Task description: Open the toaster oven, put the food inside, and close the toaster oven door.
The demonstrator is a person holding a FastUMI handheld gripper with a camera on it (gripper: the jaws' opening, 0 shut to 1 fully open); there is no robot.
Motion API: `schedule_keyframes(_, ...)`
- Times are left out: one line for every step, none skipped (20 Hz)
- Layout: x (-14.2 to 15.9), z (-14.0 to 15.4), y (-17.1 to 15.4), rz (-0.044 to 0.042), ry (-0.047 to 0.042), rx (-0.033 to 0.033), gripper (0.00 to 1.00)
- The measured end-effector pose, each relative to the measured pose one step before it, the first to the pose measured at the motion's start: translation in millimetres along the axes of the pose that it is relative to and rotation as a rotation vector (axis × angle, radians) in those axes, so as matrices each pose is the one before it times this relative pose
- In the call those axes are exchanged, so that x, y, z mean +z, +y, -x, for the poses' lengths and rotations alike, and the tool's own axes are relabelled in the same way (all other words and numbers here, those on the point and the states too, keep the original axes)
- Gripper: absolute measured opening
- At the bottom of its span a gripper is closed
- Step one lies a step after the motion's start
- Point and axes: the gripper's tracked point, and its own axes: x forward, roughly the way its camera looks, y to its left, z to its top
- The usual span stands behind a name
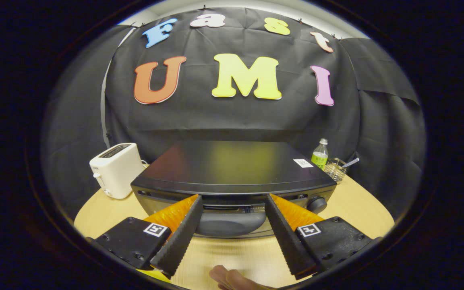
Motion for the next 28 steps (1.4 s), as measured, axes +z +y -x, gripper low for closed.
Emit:
schedule_keyframes(-2.37,3.91,1.05,-0.00179,0.00251,0.00518,1.0)
schedule_keyframes(-2.71,3.89,-0.17,0.00502,0.00312,0.00509,1.0)
schedule_keyframes(-2.81,4.35,0.22,0.00292,-0.00077,0.00518,1.0)
schedule_keyframes(-4.51,3.51,-0.75,0.00008,0.00195,0.0031,1.0)
schedule_keyframes(-4.26,3.99,-0.14,0.00082,0.0055,0.00424,1.0)
schedule_keyframes(-5.47,5.07,-0.26,-0.00258,0.00887,0.00457,1.0)
schedule_keyframes(-4.75,3.66,-0.08,-0.00622,0.00877,0.00405,1.0)
schedule_keyframes(-7.53,4.65,-0.53,-0.00523,0.01199,0.0035,1.0)
schedule_keyframes(-6.88,4.23,-0.13,-0.00712,0.00914,0.00111,1.0)
schedule_keyframes(-4.59,4.12,0.02,0.00254,-0.0031,-0.00241,1.0)
schedule_keyframes(-6.11,4.24,0.45,0.00759,-0.00105,-0.0007,1.0)
schedule_keyframes(-6.22,3.69,-0.43,0.00318,-0.00806,0.00015,1.0)
schedule_keyframes(-5.04,1.84,-0.46,-0.00295,-0.00995,0.00026,1.0)
schedule_keyframes(-5.86,3.01,-0.68,-0.00214,-0.00698,0.00019,1.0)
schedule_keyframes(-5.59,2.77,0.05,0.0001,-0.00695,-0.00047,1.0)
schedule_keyframes(-5.77,1.87,0.15,-0.00182,-0.0054,0.00046,1.0)
schedule_keyframes(-4.89,2.56,0.5,0.00544,-0.01002,0.00075,1.0)
schedule_keyframes(-4.4,1.44,-0.56,0.00606,-0.0097,0.00101,1.0)
schedule_keyframes(-4.39,1.2,-0.88,-0.00063,-0.00594,0.0001,1.0)
schedule_keyframes(-6.56,1.02,0.09,-0.00155,0.00161,-0.00045,1.0)
schedule_keyframes(-4.93,1.68,-0.53,0.00162,0.00156,-0.0008,1.0)
schedule_keyframes(-4.19,0.46,0.64,-0.00214,0.00118,-0.00049,1.0)
schedule_keyframes(-4.45,1.01,-0.33,-0.00176,0.00427,0.00026,1.0)
schedule_keyframes(-5.7,1.31,-0.47,-0.00252,0.00173,0.00042,1.0)
schedule_keyframes(-4.99,0.92,0.22,-0.00255,0.00719,0.0001,1.0)
schedule_keyframes(-6.8,0.15,0.29,-0.00189,0.00748,-0.0004,1.0)
schedule_keyframes(-5.85,-0.28,0.33,-0.00028,0.01016,-0.00038,1.0)
schedule_keyframes(-6.4,-0.04,-0.75,0.00119,0.00944,-0.00013,1.0)
